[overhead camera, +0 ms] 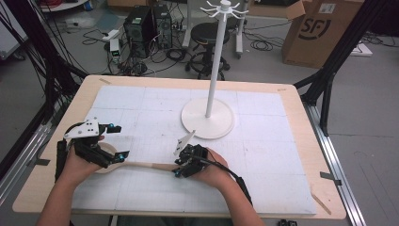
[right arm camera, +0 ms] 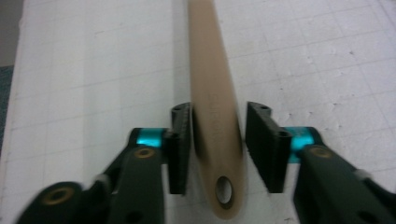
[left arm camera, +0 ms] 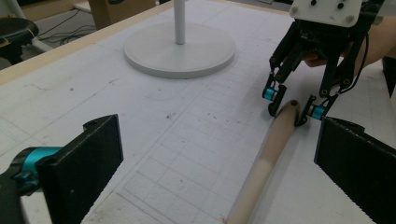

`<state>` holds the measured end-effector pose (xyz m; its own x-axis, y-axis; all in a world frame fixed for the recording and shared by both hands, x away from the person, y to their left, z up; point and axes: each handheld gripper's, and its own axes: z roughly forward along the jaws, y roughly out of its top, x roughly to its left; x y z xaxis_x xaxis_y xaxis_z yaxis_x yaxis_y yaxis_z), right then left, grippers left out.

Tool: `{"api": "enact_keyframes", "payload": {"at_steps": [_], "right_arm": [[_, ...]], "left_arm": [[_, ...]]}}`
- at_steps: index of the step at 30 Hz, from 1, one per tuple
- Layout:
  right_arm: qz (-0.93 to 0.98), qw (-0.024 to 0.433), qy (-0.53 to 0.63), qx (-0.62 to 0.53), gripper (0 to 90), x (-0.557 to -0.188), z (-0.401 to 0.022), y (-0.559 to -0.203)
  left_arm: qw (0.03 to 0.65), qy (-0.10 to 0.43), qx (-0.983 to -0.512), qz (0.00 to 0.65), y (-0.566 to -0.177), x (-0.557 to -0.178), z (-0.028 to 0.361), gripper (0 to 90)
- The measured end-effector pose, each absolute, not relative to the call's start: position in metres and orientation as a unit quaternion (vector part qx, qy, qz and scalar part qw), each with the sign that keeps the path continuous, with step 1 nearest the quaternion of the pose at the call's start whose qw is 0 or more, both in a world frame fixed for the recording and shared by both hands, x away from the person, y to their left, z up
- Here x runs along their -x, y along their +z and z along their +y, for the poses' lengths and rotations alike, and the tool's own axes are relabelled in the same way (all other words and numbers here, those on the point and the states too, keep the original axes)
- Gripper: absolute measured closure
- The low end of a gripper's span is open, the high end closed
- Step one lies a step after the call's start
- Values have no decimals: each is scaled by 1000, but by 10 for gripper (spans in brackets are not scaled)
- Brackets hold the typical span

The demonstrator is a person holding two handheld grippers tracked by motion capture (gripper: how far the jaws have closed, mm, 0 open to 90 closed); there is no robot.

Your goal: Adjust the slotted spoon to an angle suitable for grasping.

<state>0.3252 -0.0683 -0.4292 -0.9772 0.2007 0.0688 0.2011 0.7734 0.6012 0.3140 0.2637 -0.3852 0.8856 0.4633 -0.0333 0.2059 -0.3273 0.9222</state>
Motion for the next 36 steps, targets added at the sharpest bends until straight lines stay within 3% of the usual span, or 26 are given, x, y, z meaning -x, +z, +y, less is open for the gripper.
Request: {"api": "enact_keyframes", "payload": {"at_steps": [1,8,15,36], "right_arm": [[-940,0,-321,113,517,-325,-69,-429],[-922,2,-361,139,450,-322,-89,-412],[-914,-28,-373,156,374,-311,-115,-396],[-843,-89,-461,263,228,-307,-215,-388]], "left_arm": [[542,119,-806,208,-385,-314,264,17],[541,122,-805,211,-385,-314,265,17],[539,119,-807,209,-385,-314,263,17],[531,109,-817,195,-387,-313,250,17]]}}
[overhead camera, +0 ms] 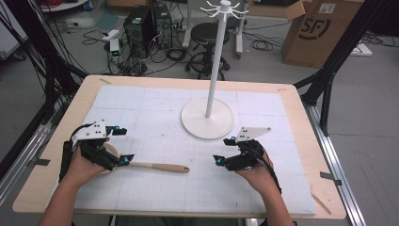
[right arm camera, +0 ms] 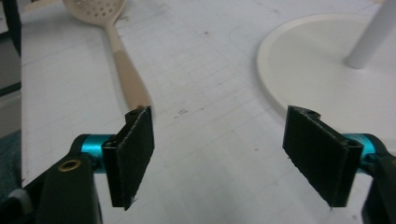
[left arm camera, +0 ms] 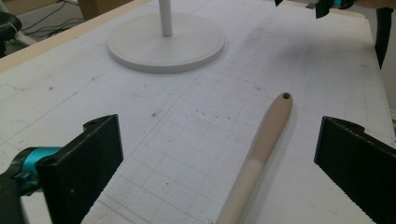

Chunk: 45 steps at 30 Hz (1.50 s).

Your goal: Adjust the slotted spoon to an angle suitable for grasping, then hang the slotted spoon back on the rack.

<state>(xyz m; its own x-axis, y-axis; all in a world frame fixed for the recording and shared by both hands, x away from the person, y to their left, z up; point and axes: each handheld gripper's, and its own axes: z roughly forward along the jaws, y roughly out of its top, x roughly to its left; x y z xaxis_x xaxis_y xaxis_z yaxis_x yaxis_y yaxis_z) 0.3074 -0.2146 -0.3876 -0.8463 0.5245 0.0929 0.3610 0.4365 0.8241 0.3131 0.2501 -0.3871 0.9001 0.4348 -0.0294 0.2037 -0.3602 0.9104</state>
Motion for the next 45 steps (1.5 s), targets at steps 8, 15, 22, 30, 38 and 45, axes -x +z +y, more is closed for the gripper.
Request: {"api": "enact_keyframes", "payload": {"at_steps": [8,15,22,30,38,45], "right_arm": [[826,108,474,-284,205,-310,-238,-386],[814,110,486,-298,172,-312,-250,-383],[805,124,489,-312,162,-312,-254,-382],[805,125,489,-312,162,-314,-255,-383],[807,126,485,-312,162,-313,-256,-383],[807,127,486,-310,162,-314,-257,-383]], "left_arm": [[525,101,-823,192,-390,-314,243,17],[520,99,-828,183,-390,-313,239,17],[523,99,-826,182,-389,-312,240,18],[521,99,-828,182,-389,-312,239,17],[516,93,-833,177,-391,-313,234,18],[492,84,-852,160,-395,-311,213,17]]}}
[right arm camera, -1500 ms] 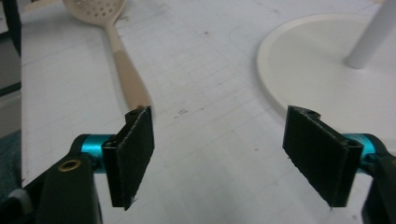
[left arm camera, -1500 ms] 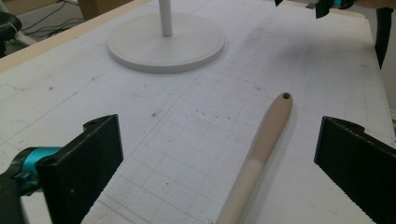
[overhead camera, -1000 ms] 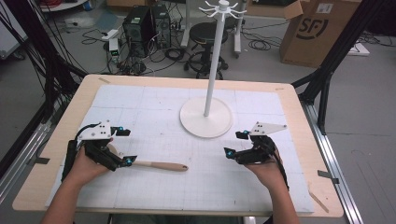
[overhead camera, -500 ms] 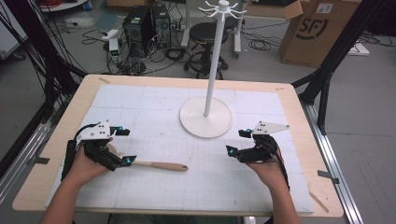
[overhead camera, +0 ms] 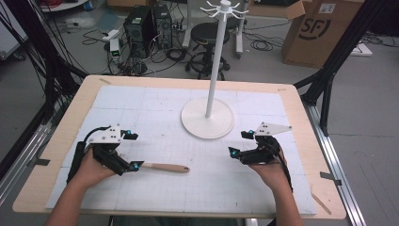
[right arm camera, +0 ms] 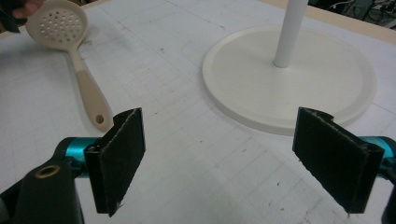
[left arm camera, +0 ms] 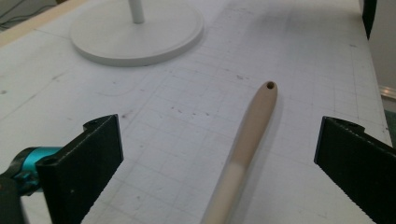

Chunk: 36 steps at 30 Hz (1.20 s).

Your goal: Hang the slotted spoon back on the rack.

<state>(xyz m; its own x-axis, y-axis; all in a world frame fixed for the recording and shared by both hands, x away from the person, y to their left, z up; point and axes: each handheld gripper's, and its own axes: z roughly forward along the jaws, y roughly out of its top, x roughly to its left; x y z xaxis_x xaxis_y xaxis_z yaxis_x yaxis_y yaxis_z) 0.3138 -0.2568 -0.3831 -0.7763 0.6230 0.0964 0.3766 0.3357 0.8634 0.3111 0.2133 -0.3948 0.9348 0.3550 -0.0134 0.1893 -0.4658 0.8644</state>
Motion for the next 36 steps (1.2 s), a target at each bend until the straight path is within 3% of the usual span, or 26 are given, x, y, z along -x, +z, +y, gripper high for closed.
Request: {"api": "enact_keyframes", "payload": {"at_steps": [6,10,24,36], "right_arm": [[814,125,478,-306,162,-313,-253,-385],[814,123,482,-301,162,-312,-250,-384],[805,123,494,-304,162,-310,-256,-381],[809,122,489,-302,164,-311,-255,-382]], "left_arm": [[432,74,-888,138,-406,-312,187,37],[415,58,-901,115,-407,-312,178,156],[303,32,-945,117,-406,-326,159,372],[245,19,-964,98,-409,-330,146,545]]}}
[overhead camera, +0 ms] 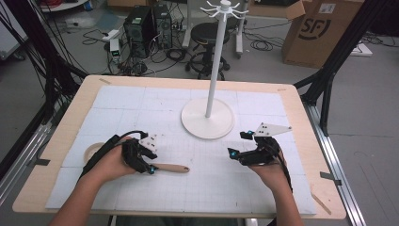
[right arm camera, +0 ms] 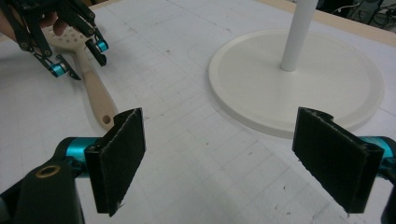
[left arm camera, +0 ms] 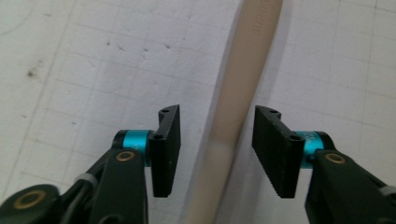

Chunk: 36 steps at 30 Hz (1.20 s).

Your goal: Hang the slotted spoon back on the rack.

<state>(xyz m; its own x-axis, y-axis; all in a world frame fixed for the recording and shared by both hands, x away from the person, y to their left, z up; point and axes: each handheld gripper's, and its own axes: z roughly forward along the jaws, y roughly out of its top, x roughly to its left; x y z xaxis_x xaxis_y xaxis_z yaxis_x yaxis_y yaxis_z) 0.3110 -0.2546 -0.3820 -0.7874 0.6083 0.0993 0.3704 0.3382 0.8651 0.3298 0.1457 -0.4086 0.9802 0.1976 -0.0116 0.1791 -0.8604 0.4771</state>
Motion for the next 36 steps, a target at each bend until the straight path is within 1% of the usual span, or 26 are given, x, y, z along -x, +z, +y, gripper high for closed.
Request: {"api": "enact_keyframes", "payload": {"at_steps": [2,5,13,15,17,23,27,29,36], "right_arm": [[809,124,489,-300,164,-311,-254,-382],[810,123,489,-301,164,-311,-254,-382],[814,123,482,-301,164,-313,-250,-384],[816,121,480,-298,164,-314,-248,-385],[818,120,478,-296,164,-313,-246,-385],[815,122,481,-299,164,-313,-249,-384],[817,120,479,-298,164,-313,-246,-385],[818,120,479,-296,165,-314,-245,-385],[816,116,479,-300,165,-314,-248,-385]], "left_arm": [[234,16,-967,95,-411,-330,143,551],[217,19,-972,93,-415,-330,141,592],[211,4,-973,94,-414,-335,139,606],[205,2,-974,97,-413,-339,139,661],[202,-2,-975,88,-413,-341,138,691],[194,-3,-978,82,-412,-342,137,703],[192,11,-979,65,-411,-340,136,718],[195,6,-978,78,-411,-341,137,744],[215,5,-972,90,-404,-342,144,746]]}}
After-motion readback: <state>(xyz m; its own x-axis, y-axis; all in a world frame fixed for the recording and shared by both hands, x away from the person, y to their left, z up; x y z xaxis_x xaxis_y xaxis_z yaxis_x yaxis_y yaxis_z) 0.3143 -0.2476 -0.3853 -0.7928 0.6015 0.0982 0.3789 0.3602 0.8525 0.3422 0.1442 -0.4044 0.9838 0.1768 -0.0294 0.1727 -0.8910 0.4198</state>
